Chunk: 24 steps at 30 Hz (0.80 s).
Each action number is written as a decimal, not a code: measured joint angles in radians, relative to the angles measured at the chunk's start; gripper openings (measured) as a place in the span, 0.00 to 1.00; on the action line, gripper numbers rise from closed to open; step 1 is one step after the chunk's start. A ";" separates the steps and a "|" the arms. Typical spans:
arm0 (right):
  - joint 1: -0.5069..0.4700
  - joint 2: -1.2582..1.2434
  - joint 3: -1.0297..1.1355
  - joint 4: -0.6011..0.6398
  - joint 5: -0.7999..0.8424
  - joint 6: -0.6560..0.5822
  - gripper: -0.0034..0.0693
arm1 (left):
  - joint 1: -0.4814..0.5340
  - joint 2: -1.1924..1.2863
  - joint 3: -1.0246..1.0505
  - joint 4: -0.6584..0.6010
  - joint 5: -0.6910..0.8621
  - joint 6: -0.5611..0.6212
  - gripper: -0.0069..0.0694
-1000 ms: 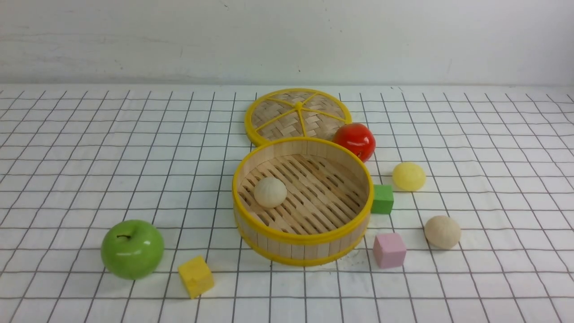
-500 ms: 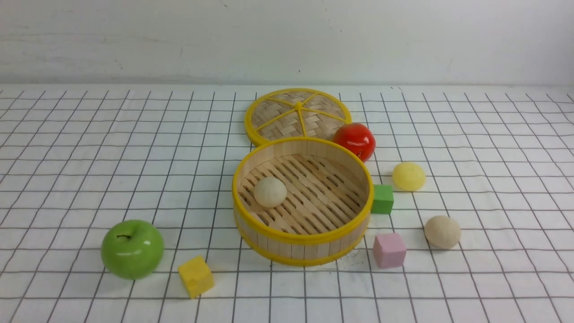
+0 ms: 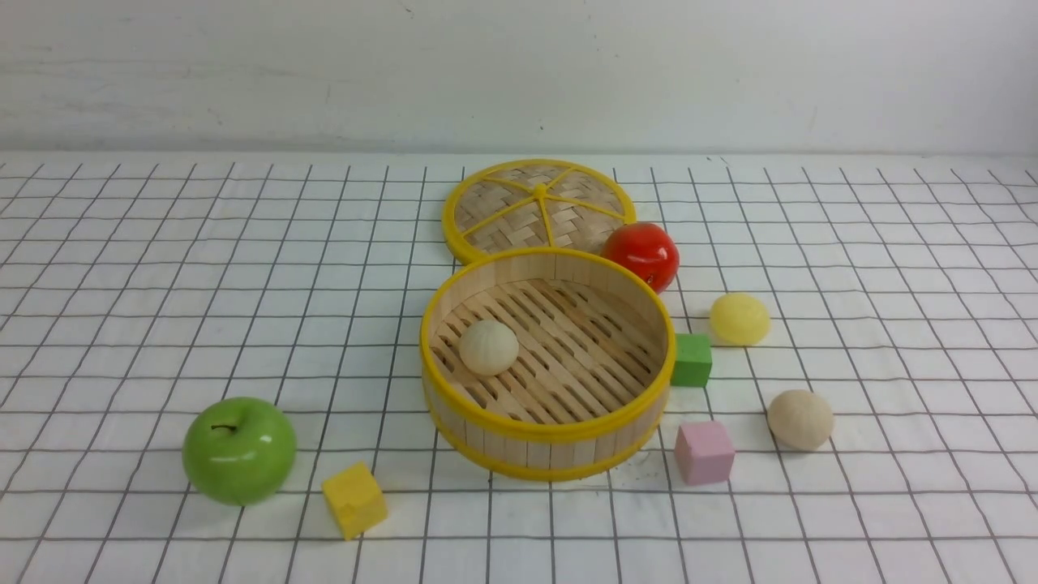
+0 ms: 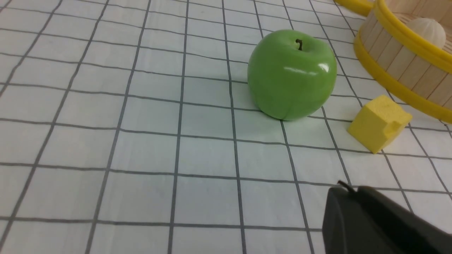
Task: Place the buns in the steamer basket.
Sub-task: Use the right arm to grab a steamed stuffed bun
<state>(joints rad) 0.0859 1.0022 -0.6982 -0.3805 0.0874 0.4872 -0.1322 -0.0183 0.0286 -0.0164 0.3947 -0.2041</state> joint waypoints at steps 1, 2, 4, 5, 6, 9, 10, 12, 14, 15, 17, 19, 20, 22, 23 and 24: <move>0.027 0.044 -0.011 -0.003 0.017 0.000 0.38 | 0.000 0.000 0.000 0.000 0.000 0.000 0.13; 0.049 0.080 -0.025 -0.004 0.046 0.000 0.38 | 0.000 0.000 0.000 0.000 0.000 0.000 0.13; 0.110 0.175 -0.095 -0.004 0.140 0.000 0.38 | 0.000 0.000 0.000 0.000 0.000 0.000 0.14; 0.126 0.216 -0.125 -0.004 0.182 0.000 0.38 | 0.000 0.000 0.000 0.000 0.000 0.000 0.14; 0.138 0.241 -0.157 -0.004 0.225 0.000 0.38 | 0.000 0.000 0.000 0.000 0.000 0.000 0.14; 0.166 0.365 -0.271 0.012 0.376 0.000 0.38 | 0.000 0.000 0.000 0.001 0.000 0.000 0.14; 0.167 0.380 -0.284 0.015 0.383 0.000 0.38 | 0.000 0.000 0.000 0.001 0.000 0.000 0.14; 0.171 0.461 -0.356 0.070 0.453 0.000 0.38 | 0.000 0.000 0.000 0.001 0.000 0.000 0.14; 0.171 0.511 -0.388 0.114 0.481 -0.005 0.38 | 0.000 0.000 0.000 0.001 0.000 0.000 0.14; 0.171 0.547 -0.404 0.152 0.497 -0.014 0.38 | 0.000 0.000 0.000 0.001 0.000 0.000 0.14; 0.172 0.596 -0.427 0.207 0.512 -0.042 0.38 | 0.000 0.000 0.000 0.002 0.000 0.000 0.14; 0.172 0.630 -0.440 0.262 0.519 -0.075 0.38 | 0.000 0.000 0.000 0.002 0.000 0.000 0.14; 0.173 0.665 -0.444 0.303 0.519 -0.106 0.38 | 0.000 0.000 0.000 0.002 0.000 0.000 0.14; 0.173 0.704 -0.449 0.343 0.514 -0.145 0.38 | 0.000 0.000 0.000 0.002 0.000 0.000 0.14; 0.173 0.724 -0.450 0.350 0.505 -0.154 0.38 | 0.000 0.000 0.000 0.002 0.000 0.000 0.14; 0.173 0.742 -0.450 0.350 0.490 -0.164 0.38 | 0.000 0.000 0.000 0.002 0.000 0.000 0.14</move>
<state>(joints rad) 0.2585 1.7444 -1.1483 -0.0308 0.5776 0.3234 -0.1322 -0.0183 0.0286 -0.0143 0.3947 -0.2041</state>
